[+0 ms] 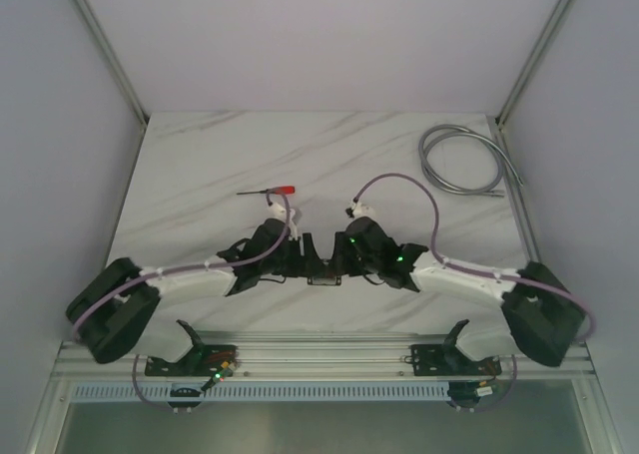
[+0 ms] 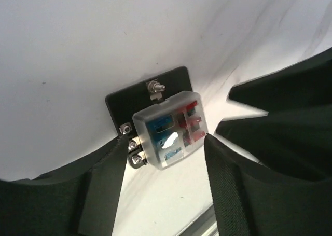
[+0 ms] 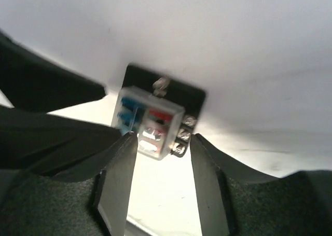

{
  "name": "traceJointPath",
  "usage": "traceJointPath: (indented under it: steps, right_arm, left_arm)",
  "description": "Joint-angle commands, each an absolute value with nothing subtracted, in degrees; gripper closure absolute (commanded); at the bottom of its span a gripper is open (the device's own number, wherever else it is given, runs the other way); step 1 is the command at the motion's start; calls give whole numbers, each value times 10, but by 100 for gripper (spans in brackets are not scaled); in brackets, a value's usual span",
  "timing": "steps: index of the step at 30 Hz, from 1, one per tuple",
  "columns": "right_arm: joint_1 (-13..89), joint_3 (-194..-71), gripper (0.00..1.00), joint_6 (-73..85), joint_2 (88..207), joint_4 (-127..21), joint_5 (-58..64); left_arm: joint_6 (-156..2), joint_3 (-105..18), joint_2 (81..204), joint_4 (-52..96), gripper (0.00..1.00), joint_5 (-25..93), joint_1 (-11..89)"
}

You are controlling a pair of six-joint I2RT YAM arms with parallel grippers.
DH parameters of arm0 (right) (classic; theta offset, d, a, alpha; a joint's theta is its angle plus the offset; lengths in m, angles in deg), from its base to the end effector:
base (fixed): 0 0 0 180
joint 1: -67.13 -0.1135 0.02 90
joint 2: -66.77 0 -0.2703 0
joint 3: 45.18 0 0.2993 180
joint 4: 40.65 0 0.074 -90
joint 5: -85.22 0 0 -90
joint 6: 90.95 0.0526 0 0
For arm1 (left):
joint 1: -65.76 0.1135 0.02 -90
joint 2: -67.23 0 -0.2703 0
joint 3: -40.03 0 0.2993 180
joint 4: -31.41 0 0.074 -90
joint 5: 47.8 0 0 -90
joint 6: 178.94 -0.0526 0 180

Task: Snap on the fuse box
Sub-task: Close the fuse box cover on the fuse box base, then reset both arms

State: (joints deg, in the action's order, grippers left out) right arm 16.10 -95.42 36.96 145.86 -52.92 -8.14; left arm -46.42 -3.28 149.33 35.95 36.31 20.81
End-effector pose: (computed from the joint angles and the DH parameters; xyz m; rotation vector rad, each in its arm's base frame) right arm 0.2076 0.2517 0.1513 -0.2423 2.3870 0.7136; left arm 0.2231 -0.2303 0.1226 0.1131 2.3345 -0.9412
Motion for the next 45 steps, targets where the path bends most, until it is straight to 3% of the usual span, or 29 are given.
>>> traceJointPath:
  steps: [1, 4, 6, 9, 14, 20, 28, 32, 35, 39, 45]
  right_arm:
    - [198, -947, 42, 307, 1367, -556, -225]
    - [255, -932, 31, 263, 1321, -553, -281]
    - [283, -920, 19, 234, 1301, -537, -353]
    - [328, -881, 1, 171, 1282, -456, -435]
    - [419, -774, 1, 50, 1295, -193, -482]
    - [537, -709, 1, 9, 1346, -9, -428]
    - [614, -624, 0, 14, 1415, 241, -324]
    - [642, -615, 0, 2, 1540, 388, -237]
    - [654, -699, 0, -4, 1541, 212, -184]
    - [674, -702, 0, 5, 1544, 219, -146]
    - [674, -704, 0, 3, 1540, 206, -146]
  left_arm:
    - [-493, -47, 1405, 272, 23, 458, 222]
    - [-510, -44, 1352, 251, 8, 524, 262]
    - [-518, -35, 1321, 244, 2, 559, 301]
    - [-532, -19, 1275, 238, 0, 617, 367]
    - [-548, 18, 1225, 250, 0, 779, 454]
    - [-663, 124, 1204, 435, 0, 928, 525]
    - [-780, 168, 1342, 696, 0, 798, 601]
    - [-820, 138, 1434, 757, 0, 741, 608]
    - [-833, 152, 1465, 845, 0, 693, 612]
    - [-894, 160, 1571, 967, 0, 555, 624]
    - [-883, 150, 1562, 935, 0, 554, 627]
